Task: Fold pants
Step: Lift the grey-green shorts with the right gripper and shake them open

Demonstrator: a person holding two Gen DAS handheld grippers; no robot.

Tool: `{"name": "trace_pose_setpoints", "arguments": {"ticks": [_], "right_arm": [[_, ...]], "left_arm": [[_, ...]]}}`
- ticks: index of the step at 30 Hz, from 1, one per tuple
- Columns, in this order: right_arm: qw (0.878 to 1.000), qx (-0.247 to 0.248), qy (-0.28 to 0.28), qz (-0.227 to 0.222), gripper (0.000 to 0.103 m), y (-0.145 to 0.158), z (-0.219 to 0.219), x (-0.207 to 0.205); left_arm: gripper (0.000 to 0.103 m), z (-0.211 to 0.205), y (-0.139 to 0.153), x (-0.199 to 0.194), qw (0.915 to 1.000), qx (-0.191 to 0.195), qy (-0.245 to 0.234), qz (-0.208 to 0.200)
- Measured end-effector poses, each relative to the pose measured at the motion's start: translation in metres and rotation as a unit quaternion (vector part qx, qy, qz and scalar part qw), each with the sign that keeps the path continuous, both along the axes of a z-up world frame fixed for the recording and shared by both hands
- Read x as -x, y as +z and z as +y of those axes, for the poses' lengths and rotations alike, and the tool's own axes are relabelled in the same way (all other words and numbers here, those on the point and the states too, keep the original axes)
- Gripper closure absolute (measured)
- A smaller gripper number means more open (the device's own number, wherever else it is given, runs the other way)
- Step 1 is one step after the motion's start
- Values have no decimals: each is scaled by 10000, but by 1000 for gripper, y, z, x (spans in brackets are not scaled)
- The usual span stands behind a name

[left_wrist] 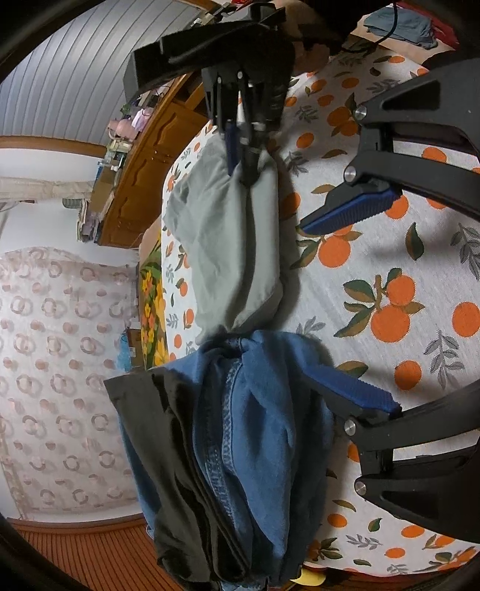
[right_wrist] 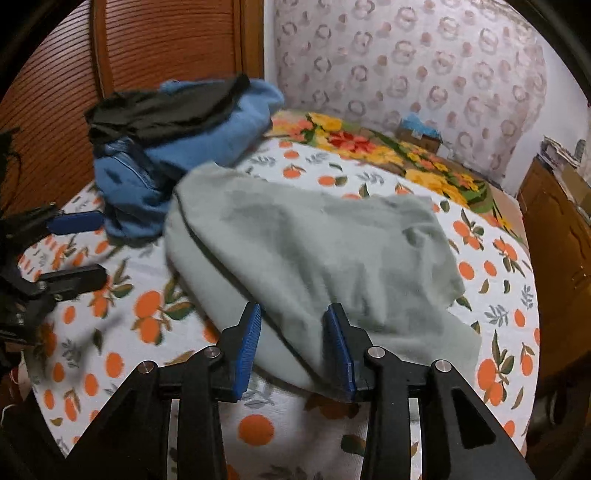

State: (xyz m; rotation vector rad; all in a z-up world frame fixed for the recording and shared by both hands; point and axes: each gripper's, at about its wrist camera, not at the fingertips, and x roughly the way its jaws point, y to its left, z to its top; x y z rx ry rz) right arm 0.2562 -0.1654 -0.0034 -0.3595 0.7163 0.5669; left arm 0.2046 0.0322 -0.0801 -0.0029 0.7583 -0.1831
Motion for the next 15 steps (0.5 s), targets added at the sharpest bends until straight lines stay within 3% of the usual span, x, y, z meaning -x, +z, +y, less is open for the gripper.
{"name": "trace_pose_setpoints", "arguments": {"ticks": [8,15], "right_arm": [[9969,-746,-91,-244,99,42,-28,29],[9896,-1325,28,-552,99,80,-68,96]], "left_arm": [[29,-4,4,6,10000,11,-5,-13],[29,-16,13,23,9998,57,-132,-167]]}}
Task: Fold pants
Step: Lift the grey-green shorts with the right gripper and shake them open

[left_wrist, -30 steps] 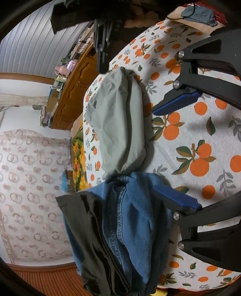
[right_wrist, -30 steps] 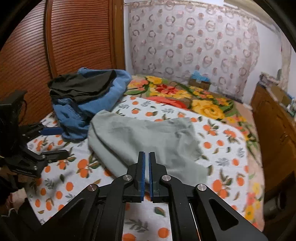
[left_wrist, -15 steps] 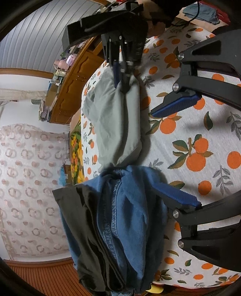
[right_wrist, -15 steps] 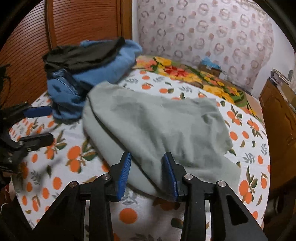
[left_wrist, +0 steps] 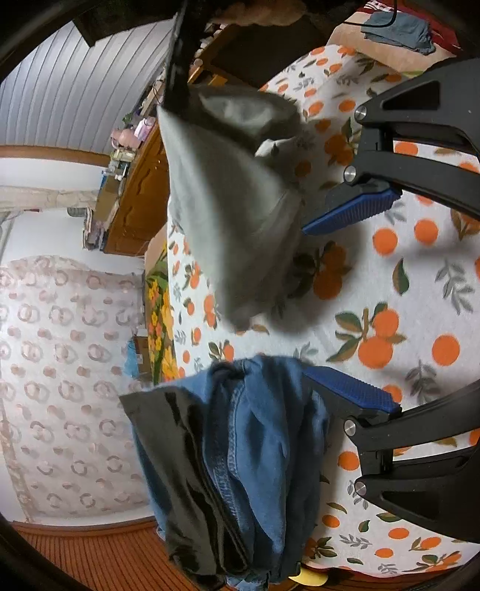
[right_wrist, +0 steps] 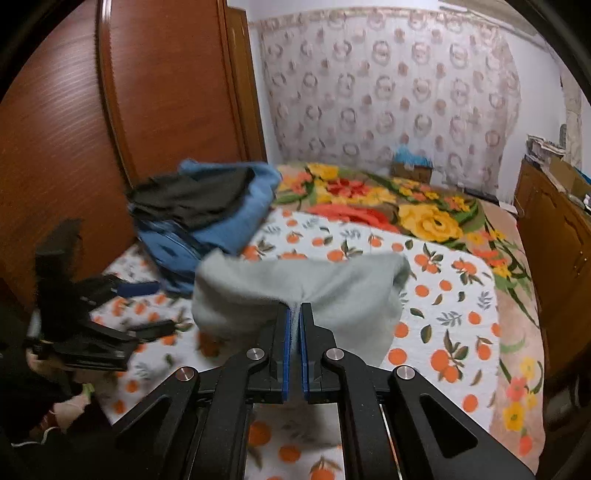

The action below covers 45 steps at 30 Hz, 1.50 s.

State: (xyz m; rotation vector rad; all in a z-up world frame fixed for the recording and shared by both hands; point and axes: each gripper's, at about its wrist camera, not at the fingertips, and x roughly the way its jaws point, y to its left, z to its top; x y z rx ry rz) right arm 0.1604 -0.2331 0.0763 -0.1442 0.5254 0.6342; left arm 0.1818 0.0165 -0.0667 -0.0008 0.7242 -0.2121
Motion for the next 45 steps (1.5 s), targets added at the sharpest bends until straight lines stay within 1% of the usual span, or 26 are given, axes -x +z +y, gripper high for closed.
{"name": "trace_pose_setpoints", "arguments": {"ticks": [4,7,10,12,13,15,16,18,20,21,22,23,24,25,28,30,33,37,40,45], "right_arm": [[9997,-205,30,-122,99,12,-17,30],[9993,-273,-10,-247,99,15,-30,45],[9989,-318,-205,-281,99,13,-38,45],[9985,-234,-412,-291,99,8,-45,42],[9981,-195,-528,-235,99,4,-48,37],[9961,23,-881,-97,98,-15,-54,27],[9946,136,-1025,2,94,-25,-57,23],[9912,330,-1274,153,92,-42,-60,20],[9896,360,-1382,192,88,-54,-65,29],[9896,333,-1388,199,83,-57,-66,34],[9895,310,-1401,190,78,-60,-67,41],[9892,323,-1418,168,74,-63,-68,49],[9889,360,-1434,144,67,-63,-66,55],[9888,375,-1440,99,62,-65,-66,62],[9893,319,-1424,-12,52,-63,-61,81],[9888,259,-1462,-131,51,-59,-59,92],[9918,-44,-1274,-107,51,-53,-51,97],[9970,-172,-752,9,51,-64,-34,107],[9989,-86,-433,144,51,-77,-12,100],[9990,77,-173,401,51,-104,15,77]], "left_arm": [[29,-8,7,13,9999,45,-93,-77],[29,-11,12,24,9998,42,-136,-149],[29,-12,14,32,9997,48,-134,-180],[29,-13,15,34,9998,43,-120,-181],[29,-13,15,36,9998,48,-114,-182],[29,-14,14,40,9998,62,-108,-183],[29,-15,13,42,9997,59,-112,-186],[29,-17,11,47,9998,48,-112,-186],[29,-19,9,54,9998,51,-116,-170],[29,-21,8,57,9998,55,-115,-157],[29,-22,7,59,9998,65,-120,-141],[29,-23,6,61,9998,76,-134,-130],[29,-25,6,64,9998,79,-139,-123],[29,-27,6,65,9998,79,-144,-114],[29,-28,3,67,9998,76,-157,-90],[29,-28,1,66,9999,52,-145,-71],[29,-26,0,67,9999,55,-112,-65],[29,-20,-4,68,9999,103,-33,-39],[29,-15,-6,71,9999,127,21,-28],[29,-3,-10,75,9999,126,116,-15]]}}
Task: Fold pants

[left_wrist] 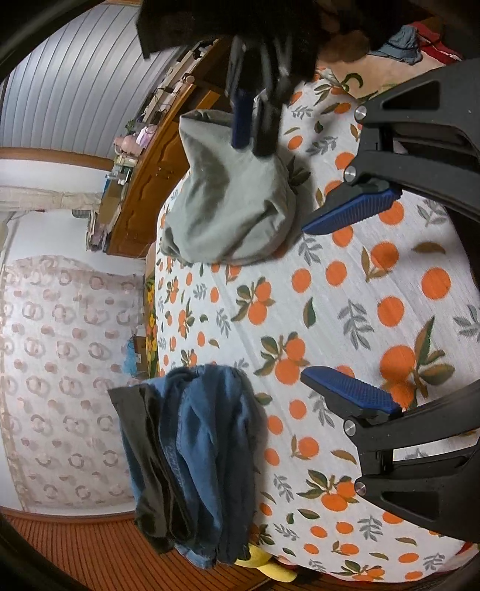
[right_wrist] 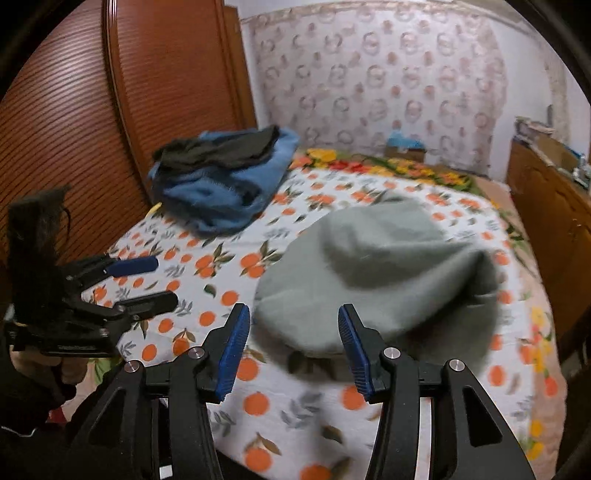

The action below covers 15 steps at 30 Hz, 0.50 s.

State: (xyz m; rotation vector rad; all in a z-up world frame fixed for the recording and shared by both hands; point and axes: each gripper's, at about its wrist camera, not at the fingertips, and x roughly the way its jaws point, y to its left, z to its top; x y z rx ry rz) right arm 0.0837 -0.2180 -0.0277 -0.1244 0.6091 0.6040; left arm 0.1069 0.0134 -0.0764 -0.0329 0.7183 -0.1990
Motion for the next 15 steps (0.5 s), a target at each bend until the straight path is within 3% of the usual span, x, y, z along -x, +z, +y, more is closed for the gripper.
{"name": "trace_pose_setpoints", "arguments": {"ticks": [9,11,14,15], "right_arm": [[9969,736,63,268,52,-26,37,-42],[9958,877,26,264,62,-28,43,-48],[9957,864,77,313,91,-25,44,-52],[9960,814,104,342,95,-21,44,-51]], "left_arm": [[29,11,-5,0,10000,37,75,23],[29,12,-7,0,10000,56,75,34],[29,11,-8,0,9999,64,73,37],[29,11,-8,-1,9999,68,70,34]]}}
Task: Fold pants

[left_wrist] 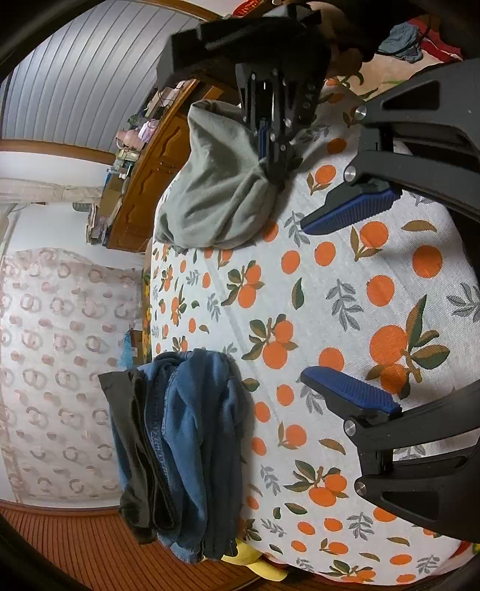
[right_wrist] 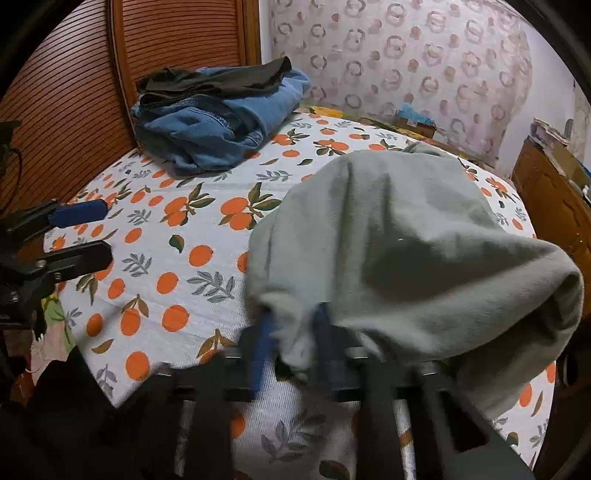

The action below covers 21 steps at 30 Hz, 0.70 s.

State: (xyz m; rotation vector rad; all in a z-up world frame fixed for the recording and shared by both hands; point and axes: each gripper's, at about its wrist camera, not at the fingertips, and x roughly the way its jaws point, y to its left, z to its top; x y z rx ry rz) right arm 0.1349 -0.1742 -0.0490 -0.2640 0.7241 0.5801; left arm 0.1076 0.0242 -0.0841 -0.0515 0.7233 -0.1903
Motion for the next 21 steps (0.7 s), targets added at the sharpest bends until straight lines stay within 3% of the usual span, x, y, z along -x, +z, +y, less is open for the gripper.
{"name": "trace_pose_setpoints", "arguments": {"ticks": [6,17,21], "right_arm": [[9986,-477,246,-20,97,39,-12,25],[9871,-811,891,-1052,97,162,-12,84],[9836,-815,825,-1379,97,180,-29,97]], "left_arm": [[29,2,6,1,9999,62,53,-102],[29,1,49,20,9983,144,3,-558],[29,1,57,22,9977,197,-49,-653]]}}
